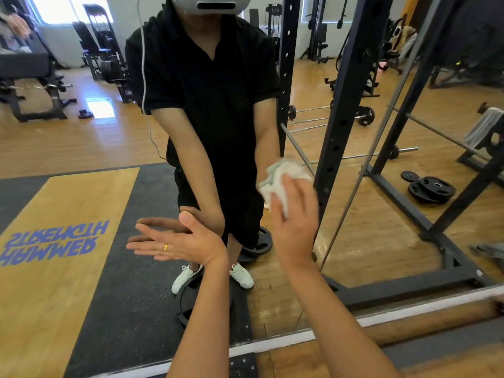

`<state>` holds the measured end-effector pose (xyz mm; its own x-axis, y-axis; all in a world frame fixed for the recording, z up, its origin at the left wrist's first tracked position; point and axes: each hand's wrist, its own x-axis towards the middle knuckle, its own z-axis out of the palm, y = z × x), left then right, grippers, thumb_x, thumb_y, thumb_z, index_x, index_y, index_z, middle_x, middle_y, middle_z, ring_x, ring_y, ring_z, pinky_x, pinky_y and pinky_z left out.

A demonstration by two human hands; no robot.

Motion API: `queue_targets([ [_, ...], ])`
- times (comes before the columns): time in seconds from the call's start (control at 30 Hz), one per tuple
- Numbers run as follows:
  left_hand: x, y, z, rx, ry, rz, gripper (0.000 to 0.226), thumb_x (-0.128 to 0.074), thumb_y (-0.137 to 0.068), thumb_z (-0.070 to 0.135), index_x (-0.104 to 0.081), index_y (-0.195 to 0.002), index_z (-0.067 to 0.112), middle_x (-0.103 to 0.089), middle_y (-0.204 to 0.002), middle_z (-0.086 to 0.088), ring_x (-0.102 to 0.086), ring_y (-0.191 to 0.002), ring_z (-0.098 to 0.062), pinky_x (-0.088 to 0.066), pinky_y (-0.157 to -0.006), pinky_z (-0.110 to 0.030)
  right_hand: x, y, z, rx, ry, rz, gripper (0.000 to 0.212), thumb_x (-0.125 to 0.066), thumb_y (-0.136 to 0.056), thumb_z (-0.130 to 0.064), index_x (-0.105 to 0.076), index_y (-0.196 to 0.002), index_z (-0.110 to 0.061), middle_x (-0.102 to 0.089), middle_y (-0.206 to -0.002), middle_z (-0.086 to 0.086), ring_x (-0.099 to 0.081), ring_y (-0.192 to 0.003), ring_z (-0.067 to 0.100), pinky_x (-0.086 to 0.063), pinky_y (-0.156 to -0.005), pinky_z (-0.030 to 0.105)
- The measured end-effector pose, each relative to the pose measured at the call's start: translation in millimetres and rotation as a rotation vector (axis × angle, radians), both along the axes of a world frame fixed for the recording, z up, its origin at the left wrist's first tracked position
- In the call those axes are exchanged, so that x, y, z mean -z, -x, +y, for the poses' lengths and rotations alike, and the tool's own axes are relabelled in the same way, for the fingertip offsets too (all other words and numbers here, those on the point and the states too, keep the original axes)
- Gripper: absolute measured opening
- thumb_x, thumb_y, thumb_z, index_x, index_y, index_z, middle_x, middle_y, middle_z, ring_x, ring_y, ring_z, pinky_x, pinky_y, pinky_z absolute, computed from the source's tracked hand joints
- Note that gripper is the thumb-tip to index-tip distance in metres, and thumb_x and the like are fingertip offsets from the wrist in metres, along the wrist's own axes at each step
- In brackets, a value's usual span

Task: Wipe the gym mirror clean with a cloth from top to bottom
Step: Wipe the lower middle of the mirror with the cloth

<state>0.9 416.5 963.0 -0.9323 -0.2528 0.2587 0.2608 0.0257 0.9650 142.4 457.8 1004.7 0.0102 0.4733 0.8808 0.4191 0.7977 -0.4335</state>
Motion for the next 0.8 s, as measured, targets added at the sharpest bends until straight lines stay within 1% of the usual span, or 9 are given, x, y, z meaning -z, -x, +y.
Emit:
queue_targets([
  [0.07,0,0,0,0.003,0.001,-0.001,0.098,-0.028,-0.095,0.079,-0.017,-0.163,0.009,0.006,-0.167,-0.031,0.008,-0.155,-0.047,-0.001,-0.12,-0.067,5,-15,11,-0.044,-0.134,-0.182,0.032,-0.071,-0.096,-0.004,-0.069,-0.128,-0.001,-0.064,-0.119,0.018,-0.06,-0.103,0.027,-0.055,-0.091,0.037],
  [0.1,0,0,0,-0.002,0.003,-0.002,0.098,-0.028,-0.095,0.079,-0.018,-0.162,0.008,0.006,-0.167,-0.031,0.007,-0.155,-0.047,-0.001,-0.12,-0.067,2,-26,22,-0.029,-0.166,-0.196,0.033,-0.073,-0.095,-0.004,-0.069,-0.128,-0.002,-0.065,-0.117,0.019,-0.06,-0.101,0.028,-0.055,-0.087,0.041],
  [0.17,0,0,0,-0.01,0.009,0.001,0.1,-0.026,-0.094,0.08,-0.019,-0.162,0.007,0.005,-0.166,-0.032,0.007,-0.155,-0.048,-0.001,-0.12,-0.067,-12,-48,43,0.066,-0.158,-0.104,0.036,-0.076,-0.093,-0.004,-0.068,-0.128,-0.004,-0.066,-0.118,0.019,-0.058,-0.105,0.03,-0.054,-0.087,0.045],
  [0.27,0,0,0,-0.005,0.007,0.004,0.102,-0.026,-0.093,0.081,-0.019,-0.162,0.006,0.005,-0.166,-0.032,0.007,-0.155,-0.047,0.0,-0.12,-0.064,-33,-58,55,0.181,-0.085,0.076,0.035,-0.074,-0.093,-0.003,-0.067,-0.128,0.001,-0.064,-0.119,0.021,-0.051,-0.113,0.025,-0.051,-0.094,0.037],
  [0.4,2,0,0,0.005,0.006,-0.004,0.102,-0.027,-0.092,0.081,-0.017,-0.163,0.008,0.006,-0.167,-0.031,0.008,-0.155,-0.046,0.001,-0.12,-0.065,-26,-44,48,0.194,-0.066,0.085,0.035,-0.067,-0.098,-0.001,-0.064,-0.133,0.004,-0.061,-0.129,0.025,-0.05,-0.124,0.028,-0.038,-0.11,0.026],
  [0.5,1,0,0,-0.002,0.01,-0.005,0.102,-0.026,-0.092,0.081,-0.018,-0.163,0.008,0.005,-0.167,-0.03,0.007,-0.155,-0.047,0.0,-0.12,-0.065,-23,-43,49,0.17,-0.09,0.05,0.04,-0.061,-0.102,-0.001,-0.056,-0.141,0.006,-0.054,-0.143,0.028,-0.047,-0.138,0.037,-0.034,-0.12,0.036],
  [0.6,1,1,1,-0.001,0.011,-0.005,0.101,-0.026,-0.092,0.081,-0.017,-0.163,0.008,0.005,-0.167,-0.031,0.007,-0.155,-0.047,-0.001,-0.12,-0.067,-26,-35,45,0.1,-0.138,-0.032,0.051,-0.054,-0.104,0.005,-0.036,-0.152,0.005,-0.034,-0.158,0.028,-0.021,-0.153,0.039,-0.021,-0.127,0.052],
  [0.67,1,1,1,-0.005,0.011,-0.005,0.102,-0.025,-0.092,0.082,-0.017,-0.163,0.008,0.005,-0.167,-0.031,0.007,-0.155,-0.047,-0.001,-0.12,-0.067,-27,-30,45,0.075,-0.134,-0.046,0.051,-0.052,-0.104,0.005,-0.033,-0.152,0.009,-0.032,-0.159,0.031,-0.016,-0.153,0.037,-0.019,-0.128,0.053],
  [0.8,1,1,0,-0.004,0.016,0.0,0.102,-0.025,-0.092,0.082,-0.017,-0.163,0.008,0.005,-0.167,-0.031,0.007,-0.155,-0.047,-0.001,-0.12,-0.067,-22,-33,58,0.086,-0.172,-0.075,0.046,-0.052,-0.105,0.002,-0.038,-0.149,0.01,-0.038,-0.155,0.032,-0.019,-0.153,0.038,-0.02,-0.128,0.047],
])
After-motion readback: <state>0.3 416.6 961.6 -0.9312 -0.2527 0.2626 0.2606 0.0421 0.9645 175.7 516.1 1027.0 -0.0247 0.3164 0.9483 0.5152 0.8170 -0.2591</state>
